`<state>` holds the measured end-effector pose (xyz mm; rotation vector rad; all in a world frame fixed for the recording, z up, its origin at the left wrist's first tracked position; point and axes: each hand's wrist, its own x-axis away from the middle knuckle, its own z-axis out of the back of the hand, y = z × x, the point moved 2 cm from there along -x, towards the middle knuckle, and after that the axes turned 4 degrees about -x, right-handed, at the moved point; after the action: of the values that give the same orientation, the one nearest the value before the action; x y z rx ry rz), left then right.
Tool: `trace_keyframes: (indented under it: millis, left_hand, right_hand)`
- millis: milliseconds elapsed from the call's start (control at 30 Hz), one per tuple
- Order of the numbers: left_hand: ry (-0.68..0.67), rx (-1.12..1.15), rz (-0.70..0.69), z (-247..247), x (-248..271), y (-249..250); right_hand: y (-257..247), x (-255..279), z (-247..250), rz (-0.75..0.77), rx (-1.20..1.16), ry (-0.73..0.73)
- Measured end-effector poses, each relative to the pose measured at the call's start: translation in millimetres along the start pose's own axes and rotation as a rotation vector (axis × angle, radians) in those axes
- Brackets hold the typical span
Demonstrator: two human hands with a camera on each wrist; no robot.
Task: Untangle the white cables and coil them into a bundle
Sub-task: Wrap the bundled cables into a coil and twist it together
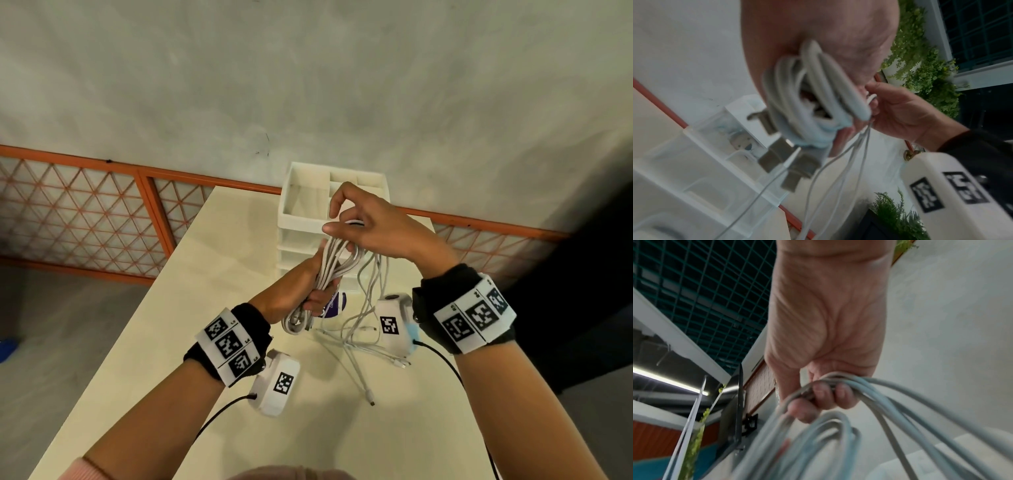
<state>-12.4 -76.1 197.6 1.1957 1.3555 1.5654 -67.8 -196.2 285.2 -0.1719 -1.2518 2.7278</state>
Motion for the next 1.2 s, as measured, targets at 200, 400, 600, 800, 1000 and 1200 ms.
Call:
trace_keyframes:
  millis: [200, 400, 600, 800, 1000, 1200]
  left_hand:
    - [-0.054, 0.001, -0.058, -2.4, 6.9, 1.3]
    - [0.028, -0.140, -0.071, -3.3, 7.6, 5.0]
    - [0.002, -0.118, -0.093, -1.9, 7.4, 0.7]
    - [0.086, -0.113, -0.139, 11.4, 10.5, -2.3]
    - [0.155, -0.143, -0.160, 15.1, 11.6, -1.4]
    - [0.079, -0.321, -0.066, 18.6, 10.3, 1.3]
  right_hand:
    - [8.6, -6.4, -7.4, -0.001, 0.144, 0.145]
    - [11.2, -7.1, -14.3, 0.160, 0.474, 0.325]
    - [24.5, -6.3, -3.6, -0.138, 0.156, 0.166]
    - [51.7, 13.2, -10.8, -0.192, -0.204, 0.100]
    - [59.0, 17.9, -29.4, -0.218, -0.379, 0.206]
    - [45.6, 14.6, -21.9, -0.198, -0.279, 0.258]
